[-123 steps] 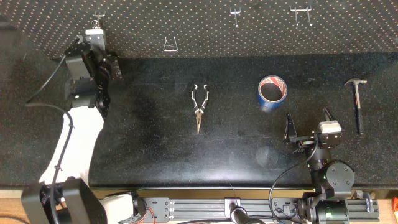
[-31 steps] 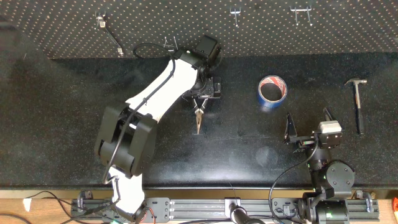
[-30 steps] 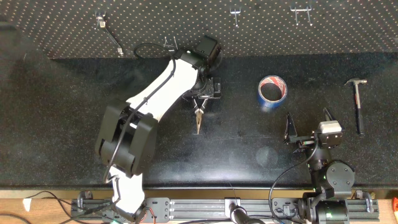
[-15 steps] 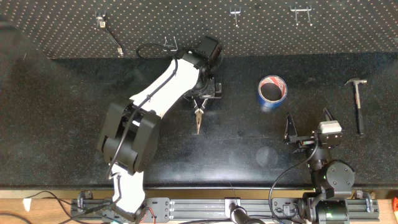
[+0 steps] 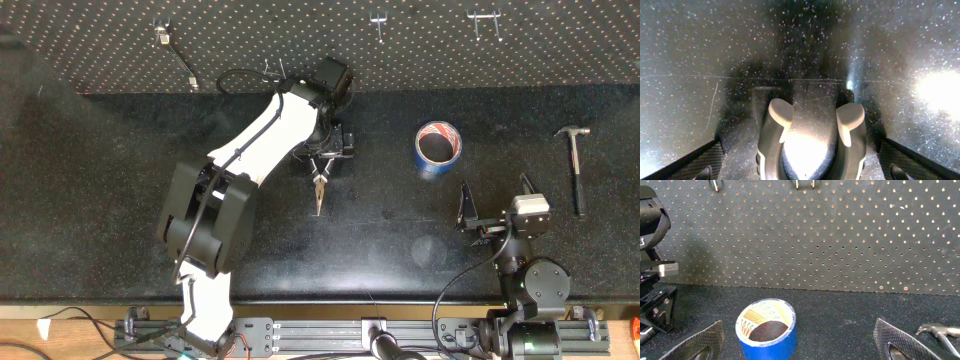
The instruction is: Place Tools Onto Pegboard
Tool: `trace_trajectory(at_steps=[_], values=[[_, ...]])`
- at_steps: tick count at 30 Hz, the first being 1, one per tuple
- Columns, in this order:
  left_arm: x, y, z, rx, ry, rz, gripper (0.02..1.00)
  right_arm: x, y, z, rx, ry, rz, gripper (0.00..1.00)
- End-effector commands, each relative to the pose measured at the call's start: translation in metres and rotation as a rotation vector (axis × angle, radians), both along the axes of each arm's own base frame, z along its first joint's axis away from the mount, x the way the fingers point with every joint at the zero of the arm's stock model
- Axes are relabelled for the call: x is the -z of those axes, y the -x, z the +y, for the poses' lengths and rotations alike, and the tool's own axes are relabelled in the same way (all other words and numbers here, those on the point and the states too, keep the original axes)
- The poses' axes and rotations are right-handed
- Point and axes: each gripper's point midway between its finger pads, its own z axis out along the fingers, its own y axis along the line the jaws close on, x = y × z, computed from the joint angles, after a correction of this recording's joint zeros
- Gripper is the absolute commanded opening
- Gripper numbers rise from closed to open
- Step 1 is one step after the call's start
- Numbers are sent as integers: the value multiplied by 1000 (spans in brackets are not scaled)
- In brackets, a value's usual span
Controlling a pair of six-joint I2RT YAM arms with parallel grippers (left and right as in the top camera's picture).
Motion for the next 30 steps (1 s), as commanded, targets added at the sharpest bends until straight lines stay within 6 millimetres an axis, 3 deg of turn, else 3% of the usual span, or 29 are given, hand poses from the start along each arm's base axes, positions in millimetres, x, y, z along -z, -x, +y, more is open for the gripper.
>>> trace_trajectory(at_steps=[1,6,9,11,18,25,27,30], values=[[7,-1,-1,40,-2,17,998,1,0,-1,4,-15,3,976],[7,-2,-1,40,-1,15,993,1,0,-1,4,-15,3,976],[7,-2,-1,40,0,13,831,1,0,-1,4,-15,3,976],[7,-2,-1,40,0,13,673,1,0,-1,4,-15,3,974],[7,-2,-2,40,4,14,612,1,0,-1,4,-15,3,976],[6,-3,-2,40,5,11,294,1,0,-1,4,-15,3,976],[6,-3,-2,40,6,12,27,1,0,-1,4,-15,3,976],[6,1,-10,38,51,33,27,1,0,-1,4,-15,3,976]])
